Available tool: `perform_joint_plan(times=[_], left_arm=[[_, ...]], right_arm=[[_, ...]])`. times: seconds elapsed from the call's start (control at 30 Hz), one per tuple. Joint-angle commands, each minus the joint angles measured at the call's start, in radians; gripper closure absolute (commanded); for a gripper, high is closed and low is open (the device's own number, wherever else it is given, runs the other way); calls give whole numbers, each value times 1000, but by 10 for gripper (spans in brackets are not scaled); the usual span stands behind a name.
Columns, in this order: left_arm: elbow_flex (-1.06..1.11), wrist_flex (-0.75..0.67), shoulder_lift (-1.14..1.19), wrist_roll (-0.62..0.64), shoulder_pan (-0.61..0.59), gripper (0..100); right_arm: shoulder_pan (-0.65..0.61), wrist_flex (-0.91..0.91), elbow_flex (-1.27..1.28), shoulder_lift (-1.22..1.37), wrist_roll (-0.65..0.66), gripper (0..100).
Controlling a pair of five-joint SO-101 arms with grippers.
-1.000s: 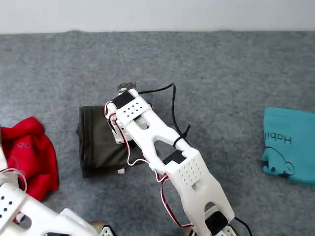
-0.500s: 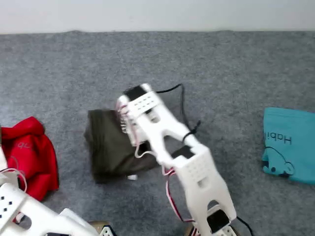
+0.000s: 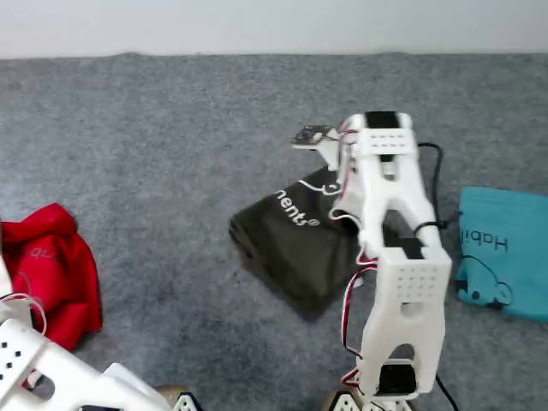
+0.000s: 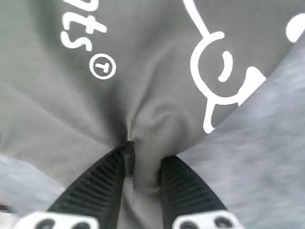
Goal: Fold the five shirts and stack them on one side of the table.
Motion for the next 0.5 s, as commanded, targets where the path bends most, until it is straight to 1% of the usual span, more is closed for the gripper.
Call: perform_joint_plan(times=[0.0, 0.13, 0.27, 0.3, 0.4, 0.47], left_arm=[[-13, -11, -17, 0, -2, 985], [-10, -11, -17, 0, -2, 985], [-13, -11, -17, 0, -2, 985], [-13, -11, -17, 0, -2, 985], [-13, -11, -17, 0, -2, 985], [-12, -11, -17, -2, -2, 985]], right_arm=[[25, -96, -80, -61, 143, 990], [-10, -145, -84, -61, 245, 990], [-38, -177, -84, -67, 256, 985], [-39, -177, -87, -70, 256, 964], [-33, -174, -89, -76, 230, 837], [-27, -174, -89, -99, 126, 797]])
